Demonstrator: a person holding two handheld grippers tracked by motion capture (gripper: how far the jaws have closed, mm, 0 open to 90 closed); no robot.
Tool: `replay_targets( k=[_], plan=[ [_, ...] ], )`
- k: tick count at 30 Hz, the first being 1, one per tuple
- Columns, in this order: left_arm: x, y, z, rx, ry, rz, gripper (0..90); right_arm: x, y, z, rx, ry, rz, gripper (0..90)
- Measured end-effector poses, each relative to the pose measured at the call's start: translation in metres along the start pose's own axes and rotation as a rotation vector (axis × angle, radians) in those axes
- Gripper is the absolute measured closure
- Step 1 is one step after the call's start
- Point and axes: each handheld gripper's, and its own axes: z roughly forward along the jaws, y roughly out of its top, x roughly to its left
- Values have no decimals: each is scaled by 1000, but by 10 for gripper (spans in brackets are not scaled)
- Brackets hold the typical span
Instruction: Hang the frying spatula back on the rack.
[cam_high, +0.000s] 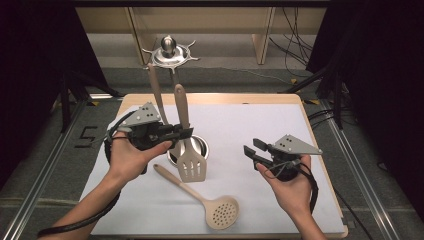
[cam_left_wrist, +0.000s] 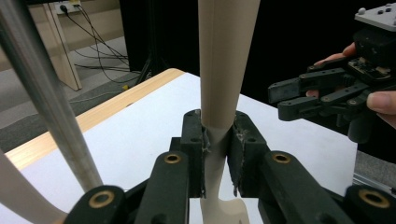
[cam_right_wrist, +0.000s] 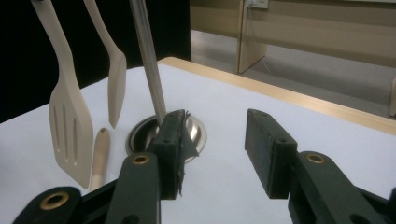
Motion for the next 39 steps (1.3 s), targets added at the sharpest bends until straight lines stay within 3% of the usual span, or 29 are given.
replay_targets(
  k=[1,3,7,9,12,14,15,16,20,24,32,38,39],
  plan=[
    [1,0,0,-8,-4,2,769,1,0,0,1,-5,8,590],
    [2,1,-1,1,5,3,768,-1,-1,2,-10,-4,-34,589],
    [3,1,0,8,2,-1,768,-2,-2,2,-16,-15,-30,589],
    [4,2,0,11,0,2,768,-1,0,1,-1,2,18,589],
    [6,4,0,11,5,1,768,-4,1,1,8,-9,0,588],
    [7,5,-1,13,12,0,768,-2,-1,0,12,-7,20,589],
    [7,6,0,13,12,-3,768,-5,-2,2,-4,-9,-9,588],
    [8,6,0,16,14,-1,768,-3,-3,0,16,-12,13,588],
    [9,9,1,19,14,14,768,-2,-5,0,20,-13,19,588],
    [10,12,3,21,27,24,768,-3,-3,0,12,4,0,586],
    [7,18,4,41,36,0,768,-2,-3,-1,2,1,-9,586],
    [7,22,2,49,53,-14,768,0,-3,-4,20,-9,20,587],
    [7,23,2,51,55,-15,769,-2,-2,-4,15,-5,-1,587]
  ],
)
